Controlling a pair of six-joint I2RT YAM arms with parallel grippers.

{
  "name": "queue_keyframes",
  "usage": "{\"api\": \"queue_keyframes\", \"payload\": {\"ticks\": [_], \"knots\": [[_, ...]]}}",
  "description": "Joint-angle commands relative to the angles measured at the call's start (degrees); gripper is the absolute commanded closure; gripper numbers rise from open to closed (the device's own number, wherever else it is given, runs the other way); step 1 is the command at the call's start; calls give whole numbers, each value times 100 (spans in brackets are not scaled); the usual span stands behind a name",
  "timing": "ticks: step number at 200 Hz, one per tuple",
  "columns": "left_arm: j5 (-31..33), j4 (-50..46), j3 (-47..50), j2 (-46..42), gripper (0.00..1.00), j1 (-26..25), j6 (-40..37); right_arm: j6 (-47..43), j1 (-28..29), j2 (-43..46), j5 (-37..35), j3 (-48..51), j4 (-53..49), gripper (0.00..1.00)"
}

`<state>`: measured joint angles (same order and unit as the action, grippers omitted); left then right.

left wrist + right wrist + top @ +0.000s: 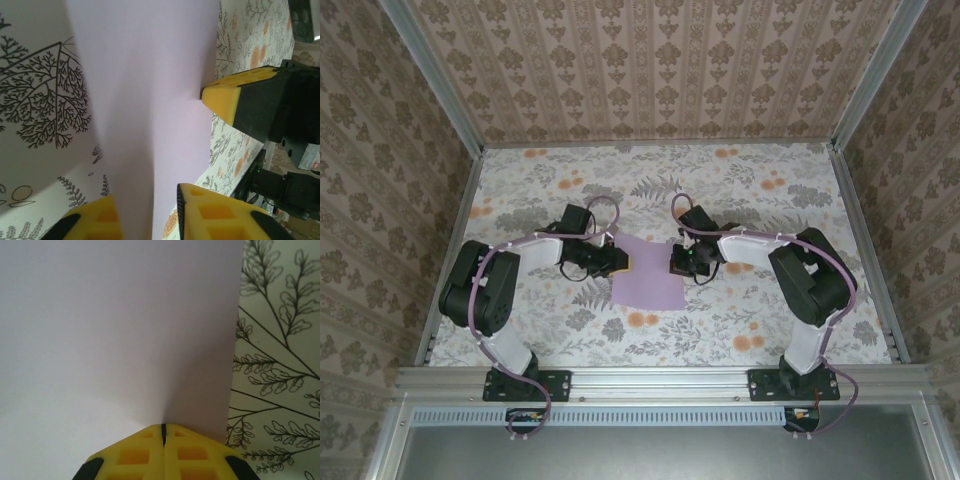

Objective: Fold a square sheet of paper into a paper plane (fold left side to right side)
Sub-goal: First fold in half a square sheet of paper at the center of the table.

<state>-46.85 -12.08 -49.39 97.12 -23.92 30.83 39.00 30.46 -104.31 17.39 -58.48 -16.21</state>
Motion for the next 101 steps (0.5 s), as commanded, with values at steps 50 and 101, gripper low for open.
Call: {"api": "queue_keyframes", "payload": {"ticks": [50, 101], "knots": [[-452, 84, -434, -231, 49, -183, 157, -77, 90, -208, -323, 20, -410, 96], [-606, 350, -591, 5, 36, -558, 288, -21, 100, -71, -279, 190, -209, 96]]}}
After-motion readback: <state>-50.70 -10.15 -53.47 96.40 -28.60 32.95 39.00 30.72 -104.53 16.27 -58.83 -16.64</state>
